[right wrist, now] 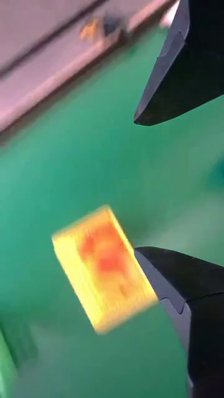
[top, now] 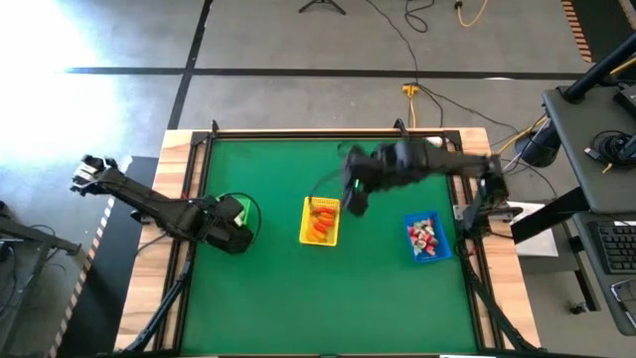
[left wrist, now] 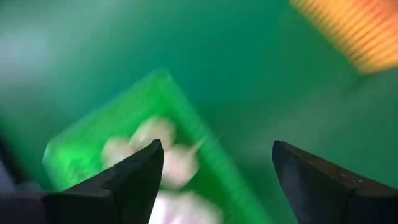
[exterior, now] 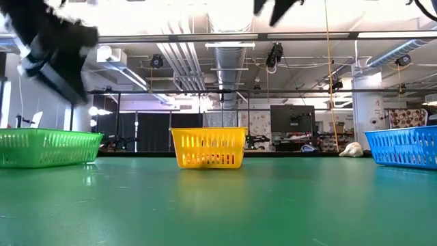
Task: Sort produce into baskets
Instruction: Put the white garlic into the green bin
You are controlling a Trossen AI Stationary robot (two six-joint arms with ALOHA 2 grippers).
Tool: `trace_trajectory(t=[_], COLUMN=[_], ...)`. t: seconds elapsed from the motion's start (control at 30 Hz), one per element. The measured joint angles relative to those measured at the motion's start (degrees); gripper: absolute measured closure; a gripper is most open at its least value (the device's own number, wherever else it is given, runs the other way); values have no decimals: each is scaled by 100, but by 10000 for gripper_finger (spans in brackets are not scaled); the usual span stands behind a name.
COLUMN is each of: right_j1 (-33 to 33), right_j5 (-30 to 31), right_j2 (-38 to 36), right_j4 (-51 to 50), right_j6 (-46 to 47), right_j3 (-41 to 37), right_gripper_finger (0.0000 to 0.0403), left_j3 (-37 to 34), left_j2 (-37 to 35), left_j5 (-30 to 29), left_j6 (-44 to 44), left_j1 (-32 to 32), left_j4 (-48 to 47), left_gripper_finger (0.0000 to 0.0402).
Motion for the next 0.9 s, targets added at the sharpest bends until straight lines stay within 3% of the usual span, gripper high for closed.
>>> trace_trajectory(t=[0.1,0.23,0.33,0.4,0.5,0.67,0.9], right_j1=[-573,-1374,-2012,-2436,-3101,-4418,-5680], right_j5=[228,191,204,192,-135,-551,-568], right_j2=[-335,-789,-1105,-1223,-1190,-517,493], right_j4=[0,6,216,468,620,619,865], right_j6=[1,253,371,255,-360,-1308,-1764], right_j3=[-539,-1613,-2618,-3246,-3894,-4323,-4164], right_gripper_finger=[77,77,77,77,77,77,77], left_j3=[302,453,376,265,180,116,30], left_j2=[-77,-41,28,59,159,261,-478], left_j5=[-1010,-2550,-3102,-2898,-1937,-1167,-364], left_j6=[465,1781,2850,3550,4143,4023,4461], left_j1=[-302,-856,-1004,-953,-692,-45,1090], left_j4=[626,2292,3850,4850,5628,5602,5231], left_gripper_finger=[123,129,133,136,140,148,158])
